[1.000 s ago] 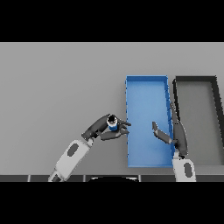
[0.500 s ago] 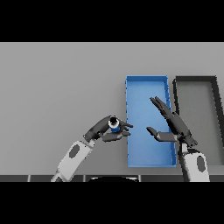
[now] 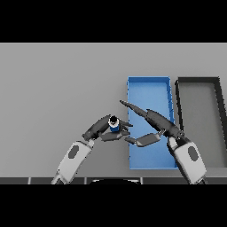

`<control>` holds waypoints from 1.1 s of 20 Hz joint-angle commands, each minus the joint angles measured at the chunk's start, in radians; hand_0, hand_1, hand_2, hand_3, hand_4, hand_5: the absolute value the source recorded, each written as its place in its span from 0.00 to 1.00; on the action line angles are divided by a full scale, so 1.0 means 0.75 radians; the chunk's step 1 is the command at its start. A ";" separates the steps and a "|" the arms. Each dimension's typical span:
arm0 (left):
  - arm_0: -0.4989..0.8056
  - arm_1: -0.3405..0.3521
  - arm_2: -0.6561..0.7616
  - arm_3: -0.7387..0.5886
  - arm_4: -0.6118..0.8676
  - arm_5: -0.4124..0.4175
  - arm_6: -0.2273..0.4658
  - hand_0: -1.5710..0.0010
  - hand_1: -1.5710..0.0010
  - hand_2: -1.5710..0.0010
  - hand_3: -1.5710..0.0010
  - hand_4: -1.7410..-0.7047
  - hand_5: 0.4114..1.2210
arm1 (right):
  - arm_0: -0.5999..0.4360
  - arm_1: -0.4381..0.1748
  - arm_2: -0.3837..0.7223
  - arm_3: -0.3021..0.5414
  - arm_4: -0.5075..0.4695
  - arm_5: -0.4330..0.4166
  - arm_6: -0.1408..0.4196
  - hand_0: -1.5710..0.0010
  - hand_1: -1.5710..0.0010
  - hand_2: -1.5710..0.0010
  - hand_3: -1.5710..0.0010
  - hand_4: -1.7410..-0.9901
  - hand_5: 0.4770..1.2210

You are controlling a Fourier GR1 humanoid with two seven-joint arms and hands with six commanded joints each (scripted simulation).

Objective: Pick up the blue pipe and place it into the blue bin.

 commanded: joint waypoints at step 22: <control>0.032 -0.091 0.086 0.023 -0.004 -0.119 0.063 0.00 0.00 0.00 0.02 0.05 1.00 | -0.394 0.236 0.165 0.332 -0.018 0.114 0.095 0.18 0.18 0.17 0.30 0.18 0.39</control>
